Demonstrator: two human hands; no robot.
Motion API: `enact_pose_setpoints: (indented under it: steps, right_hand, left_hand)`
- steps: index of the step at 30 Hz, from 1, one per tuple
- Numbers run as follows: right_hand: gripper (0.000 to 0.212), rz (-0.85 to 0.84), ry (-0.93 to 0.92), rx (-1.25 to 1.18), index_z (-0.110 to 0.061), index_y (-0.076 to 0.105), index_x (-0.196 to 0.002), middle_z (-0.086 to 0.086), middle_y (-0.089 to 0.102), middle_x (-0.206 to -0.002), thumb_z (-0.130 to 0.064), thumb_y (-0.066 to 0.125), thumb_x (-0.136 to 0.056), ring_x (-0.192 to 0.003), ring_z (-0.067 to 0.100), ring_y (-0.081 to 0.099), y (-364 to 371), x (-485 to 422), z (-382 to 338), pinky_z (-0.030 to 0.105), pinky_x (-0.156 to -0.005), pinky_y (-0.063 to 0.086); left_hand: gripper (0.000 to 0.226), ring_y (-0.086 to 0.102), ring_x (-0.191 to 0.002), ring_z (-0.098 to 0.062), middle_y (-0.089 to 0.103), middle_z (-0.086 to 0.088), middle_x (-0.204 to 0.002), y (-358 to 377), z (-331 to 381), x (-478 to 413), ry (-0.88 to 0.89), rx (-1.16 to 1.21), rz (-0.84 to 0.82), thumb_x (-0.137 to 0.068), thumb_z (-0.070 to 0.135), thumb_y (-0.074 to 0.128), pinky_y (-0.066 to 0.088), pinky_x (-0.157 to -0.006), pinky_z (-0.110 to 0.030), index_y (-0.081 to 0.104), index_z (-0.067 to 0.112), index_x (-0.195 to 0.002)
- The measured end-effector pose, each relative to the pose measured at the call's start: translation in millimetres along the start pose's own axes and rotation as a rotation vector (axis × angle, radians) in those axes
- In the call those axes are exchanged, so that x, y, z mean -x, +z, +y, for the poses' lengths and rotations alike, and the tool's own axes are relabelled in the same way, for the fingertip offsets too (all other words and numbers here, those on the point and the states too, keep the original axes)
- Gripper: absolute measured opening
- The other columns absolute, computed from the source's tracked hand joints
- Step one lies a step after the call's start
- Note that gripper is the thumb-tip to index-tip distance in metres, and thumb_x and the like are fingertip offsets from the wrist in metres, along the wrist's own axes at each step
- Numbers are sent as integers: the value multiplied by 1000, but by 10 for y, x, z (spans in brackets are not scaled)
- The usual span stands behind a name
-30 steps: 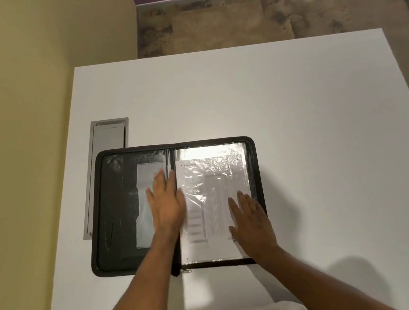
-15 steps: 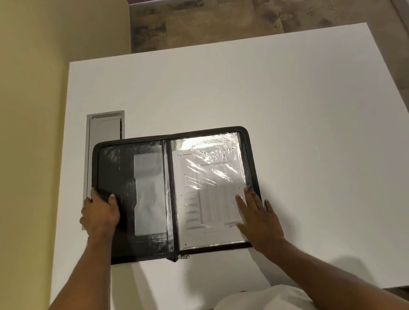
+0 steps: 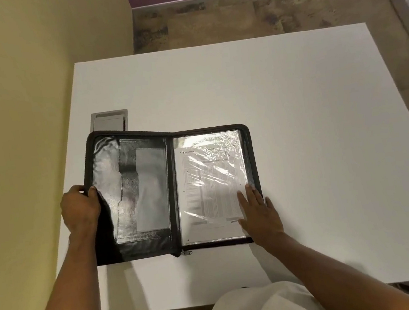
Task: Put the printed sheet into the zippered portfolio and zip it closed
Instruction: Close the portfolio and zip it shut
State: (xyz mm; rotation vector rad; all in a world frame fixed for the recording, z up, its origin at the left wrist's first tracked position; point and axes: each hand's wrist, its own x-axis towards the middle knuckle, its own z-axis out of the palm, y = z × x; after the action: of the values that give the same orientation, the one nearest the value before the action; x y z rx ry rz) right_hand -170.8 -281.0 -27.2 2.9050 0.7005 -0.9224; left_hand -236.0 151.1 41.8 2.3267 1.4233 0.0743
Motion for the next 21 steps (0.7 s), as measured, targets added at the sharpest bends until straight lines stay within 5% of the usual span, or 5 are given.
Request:
enact_pose_setpoints:
  steps: [9, 12, 15, 18, 21]
  right_hand:
    - [75, 170, -97, 26, -10, 18, -162, 19, 13, -171, -44, 51, -103, -159, 32, 12, -436, 88, -135, 45, -127, 17]
    - [63, 312, -198, -323, -10, 28, -161, 15, 25, -168, -39, 44, -107, -157, 26, 20, -781, 206, -503, 40, -128, 20]
    - [54, 374, -252, -792, -20, 40, -153, -2, 46, -152, -42, 51, -105, -135, 15, 48, -1175, 341, -921, 34, -115, 41]
    - [51, 344, -288, -978, -24, 43, -150, -4, 51, -140, -48, 47, -105, -106, 5, 56, -1440, 416, -1166, 30, -97, 50]
    - [45, 339, -296, -1045, -23, 48, -146, 1, 55, -131, -44, 47, -106, -105, 10, 59, -1548, 440, -1166, 33, -95, 52]
  left_hand:
    - [24, 68, -89, -29, 77, -12, -103, -634, 551, 581, 175, 197, 22, -96, 24, 74, 50, -79, -33, 76, 6, -111]
    - [24, 68, -81, -23, 74, -5, -101, -687, 840, 864, 236, 276, -30, -96, 25, 75, 51, -72, -30, 76, 9, -113]
    - [20, 70, -83, -20, 75, -2, -101, -638, 1126, 1147, 276, 364, -91, -96, 27, 75, 60, -79, -38, 76, 14, -111]
    - [13, 71, -85, -9, 76, 9, -96, -506, 1342, 1422, 331, 502, -169, -96, 28, 73, 63, -81, -37, 77, 24, -108]
    - [17, 73, -95, -7, 79, 11, -103, -283, 1444, 1640, 369, 658, -276, -103, 26, 64, 63, -87, -42, 79, 25, -112]
